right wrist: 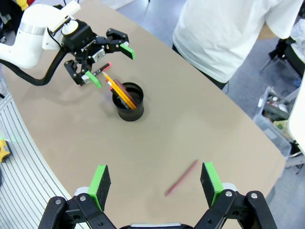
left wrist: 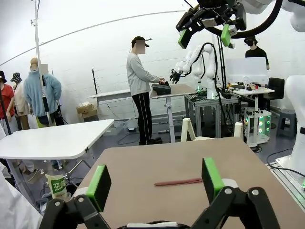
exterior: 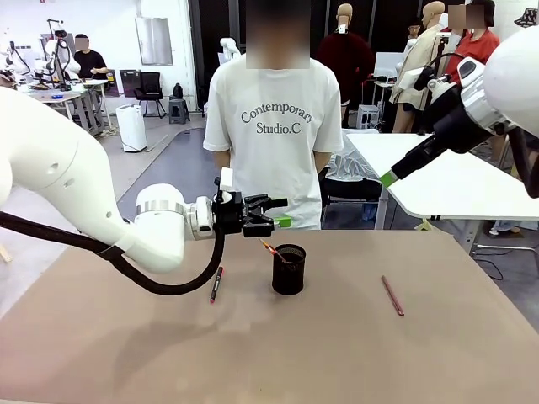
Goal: Place the pens into the pen holder.
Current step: Pick up a writing instrument from the table and place it into the Pen holder.
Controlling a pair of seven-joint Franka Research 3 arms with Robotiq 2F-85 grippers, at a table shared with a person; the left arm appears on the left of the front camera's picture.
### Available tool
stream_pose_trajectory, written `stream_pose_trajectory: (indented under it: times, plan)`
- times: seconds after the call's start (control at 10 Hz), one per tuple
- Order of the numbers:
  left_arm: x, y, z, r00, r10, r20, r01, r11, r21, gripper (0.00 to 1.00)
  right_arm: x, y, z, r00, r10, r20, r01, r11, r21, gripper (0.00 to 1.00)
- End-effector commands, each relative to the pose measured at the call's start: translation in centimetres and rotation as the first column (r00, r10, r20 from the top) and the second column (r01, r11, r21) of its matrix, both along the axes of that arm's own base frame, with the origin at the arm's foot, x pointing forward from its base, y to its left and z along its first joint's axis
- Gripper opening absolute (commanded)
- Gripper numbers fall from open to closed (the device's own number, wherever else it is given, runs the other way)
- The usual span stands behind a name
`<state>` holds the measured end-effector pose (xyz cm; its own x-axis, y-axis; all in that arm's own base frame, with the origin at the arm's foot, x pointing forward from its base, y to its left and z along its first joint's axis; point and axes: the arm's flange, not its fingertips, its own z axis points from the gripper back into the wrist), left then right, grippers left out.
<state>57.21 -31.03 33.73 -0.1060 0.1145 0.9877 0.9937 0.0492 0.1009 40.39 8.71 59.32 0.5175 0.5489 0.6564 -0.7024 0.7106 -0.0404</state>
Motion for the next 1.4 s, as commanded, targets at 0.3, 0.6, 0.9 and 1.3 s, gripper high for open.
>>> stream_pose_trajectory:
  times: [0.3, 0.6, 0.9, 1.3]
  plan:
    - [-0.1, 0.9, 1.4, 1.0, -0.023, -0.01, 0.024, 0.995, 0.098, 1.0, 0.0, -0.1, 0.0, 1.0, 0.006, -0.001, -0.006, 1.0, 0.009, 1.0]
    - [-1.9, 4.0, 6.7, 0.994, -0.04, -0.104, 0.068, 0.959, 0.276, 1.0, 0.0, -0.1, 0.0, 1.0, 0.006, -0.001, -0.006, 1.0, 0.009, 1.0]
    - [-3.4, 6.2, 11.3, 0.973, 0.112, -0.201, -0.002, 0.877, 0.48, 1.0, 0.0, -0.1, 0.0, 1.0, 0.006, -0.001, -0.006, 1.0, 0.009, 1.0]
    - [-4.7, 7.4, 14.0, 0.925, 0.32, -0.207, -0.034, 0.61, 0.791, 1.0, 0.0, -0.1, 0.0, 1.0, 0.006, -0.001, -0.006, 1.0, 0.009, 1.0]
